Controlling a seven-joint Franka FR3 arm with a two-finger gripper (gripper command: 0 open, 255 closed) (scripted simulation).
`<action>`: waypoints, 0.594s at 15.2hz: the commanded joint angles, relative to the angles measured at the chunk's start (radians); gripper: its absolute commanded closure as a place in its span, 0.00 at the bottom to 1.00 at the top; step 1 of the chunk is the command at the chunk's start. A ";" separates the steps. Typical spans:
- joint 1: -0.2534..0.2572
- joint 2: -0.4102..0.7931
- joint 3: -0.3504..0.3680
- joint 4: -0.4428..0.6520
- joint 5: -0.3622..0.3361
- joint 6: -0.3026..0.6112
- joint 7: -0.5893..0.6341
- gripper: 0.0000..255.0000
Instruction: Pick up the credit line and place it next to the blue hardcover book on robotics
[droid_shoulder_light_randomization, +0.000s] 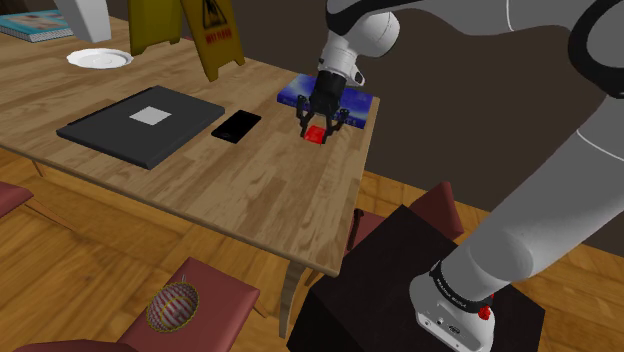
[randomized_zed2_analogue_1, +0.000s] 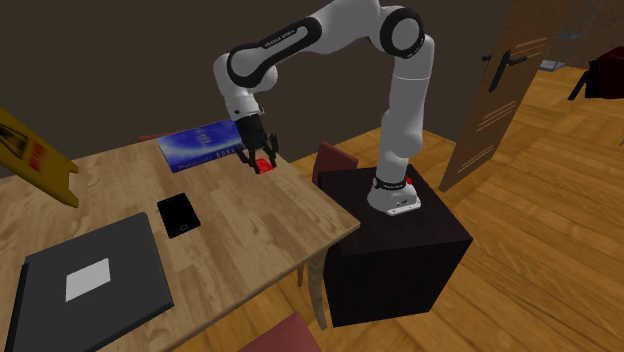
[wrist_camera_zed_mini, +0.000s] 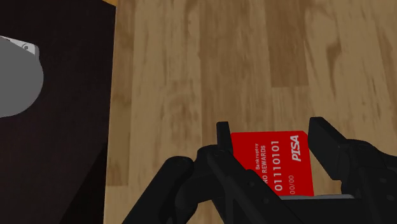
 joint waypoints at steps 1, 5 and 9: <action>-0.023 0.019 -0.022 0.026 -0.019 -0.024 -0.032 1.00; -0.069 0.078 -0.065 0.107 -0.057 -0.080 -0.094 1.00; -0.115 0.150 -0.103 0.209 -0.090 -0.138 -0.152 1.00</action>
